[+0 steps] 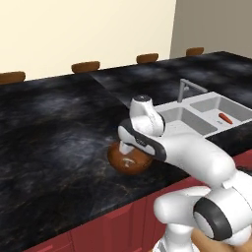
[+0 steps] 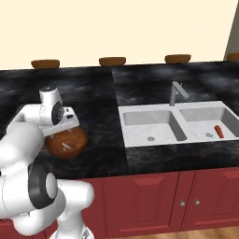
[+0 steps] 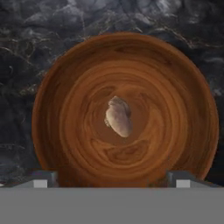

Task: Pick the mushrooms from the cabinet and place them in one bowl. Pick the carrot from the sink and place it in the other bowl.

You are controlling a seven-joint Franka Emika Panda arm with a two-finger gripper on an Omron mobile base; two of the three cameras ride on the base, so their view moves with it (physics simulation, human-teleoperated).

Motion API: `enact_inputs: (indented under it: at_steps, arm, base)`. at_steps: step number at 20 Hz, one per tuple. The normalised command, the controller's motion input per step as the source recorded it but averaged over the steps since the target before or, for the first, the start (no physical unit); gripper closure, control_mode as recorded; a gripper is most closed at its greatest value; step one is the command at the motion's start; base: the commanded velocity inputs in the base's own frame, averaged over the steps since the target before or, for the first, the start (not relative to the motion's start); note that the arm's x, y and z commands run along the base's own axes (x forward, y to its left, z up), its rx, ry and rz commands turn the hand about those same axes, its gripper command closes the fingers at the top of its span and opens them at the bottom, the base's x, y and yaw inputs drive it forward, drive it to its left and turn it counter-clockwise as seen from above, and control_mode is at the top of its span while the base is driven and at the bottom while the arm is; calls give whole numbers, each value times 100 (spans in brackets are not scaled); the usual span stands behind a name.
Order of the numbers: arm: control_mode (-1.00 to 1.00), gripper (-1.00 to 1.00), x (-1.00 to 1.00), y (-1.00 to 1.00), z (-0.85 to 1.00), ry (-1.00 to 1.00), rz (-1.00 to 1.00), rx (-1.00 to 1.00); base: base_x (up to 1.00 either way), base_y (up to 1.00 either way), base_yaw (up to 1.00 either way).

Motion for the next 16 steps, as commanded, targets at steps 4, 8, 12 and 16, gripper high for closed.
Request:
enact_inputs:
  at_steps: [4,8,12,16]
  arm:
    - [-100,-100,-95,-56,-23,-8,11,0]
    - [-100,-100,-42,-31,-5,-28,11,2]
    - [-100,-100,-28,-13,-16,0,0,-1]
    - [100,-100,0,0,0,0,0,0]
  base:
    - [0,0,0]
    - [0,0,0]
    - [0,0,0]
    - [-41,-60,-1]
